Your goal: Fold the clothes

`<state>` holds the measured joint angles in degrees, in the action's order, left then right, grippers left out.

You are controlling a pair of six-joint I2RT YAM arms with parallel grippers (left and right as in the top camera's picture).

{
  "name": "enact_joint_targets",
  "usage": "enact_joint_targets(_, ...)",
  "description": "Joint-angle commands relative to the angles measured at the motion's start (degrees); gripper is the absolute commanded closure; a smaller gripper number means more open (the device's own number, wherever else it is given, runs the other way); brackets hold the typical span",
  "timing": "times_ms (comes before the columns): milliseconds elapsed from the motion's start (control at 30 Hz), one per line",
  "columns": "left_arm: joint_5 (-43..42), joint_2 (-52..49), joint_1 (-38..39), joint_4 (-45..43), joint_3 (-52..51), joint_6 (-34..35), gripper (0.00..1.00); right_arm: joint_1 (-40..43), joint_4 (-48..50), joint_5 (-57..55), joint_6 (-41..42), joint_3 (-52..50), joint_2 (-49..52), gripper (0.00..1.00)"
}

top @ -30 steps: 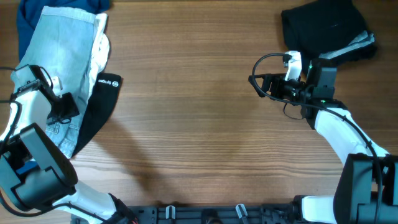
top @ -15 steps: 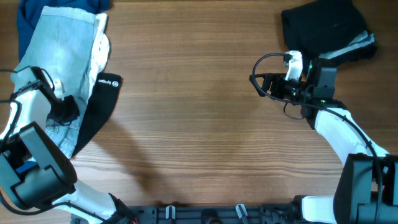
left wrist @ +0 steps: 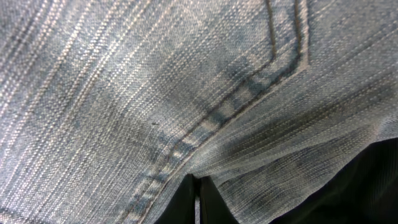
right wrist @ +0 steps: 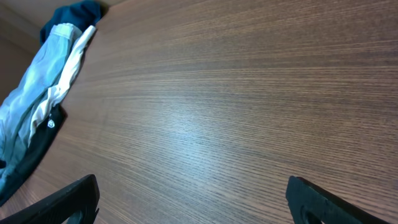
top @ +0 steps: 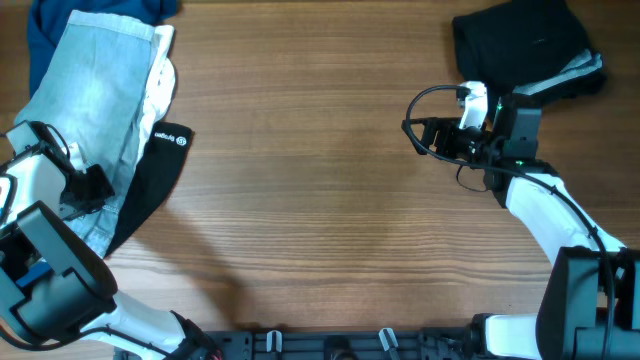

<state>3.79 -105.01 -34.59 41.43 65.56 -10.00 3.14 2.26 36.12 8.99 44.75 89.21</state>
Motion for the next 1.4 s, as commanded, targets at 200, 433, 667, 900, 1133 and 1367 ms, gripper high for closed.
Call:
enact_joint_targets(200, -8.31, -1.22, -0.39, -0.26, -1.16, 1.88, 0.39, -0.13, 0.22, -0.55, 0.20, 1.14, 0.81, 0.03)
enact_joint_targets(433, -8.72, 0.63, 3.15, 3.23, 4.35, 1.90, 0.24, -0.13, 0.24, -0.57, 1.66, 1.14, 0.81, 0.03)
enact_joint_targets(667, -8.44, -3.48, 12.02, -17.70, 6.86, 1.44, 0.16, -0.13, -0.37, -0.07, 3.65, 1.14, 0.81, 0.05)
enact_joint_targets(900, -8.26, -11.58, 12.26, -21.57, 6.88, 1.42, 0.29, -0.13, -1.66, -0.13, 5.14, 1.14, 0.81, 0.06)
enact_joint_targets(1133, -8.90, -6.58, 12.74, -21.92, 6.91, 3.21, 0.51, -0.35, -1.53, -0.13, 5.66, 1.14, 0.81, 0.06)
enact_joint_targets(1367, -8.90, -4.17, 12.96, -20.15, 6.88, 3.19, 0.43, -0.35, -0.81, -0.13, 6.21, 1.14, 0.81, 0.07)
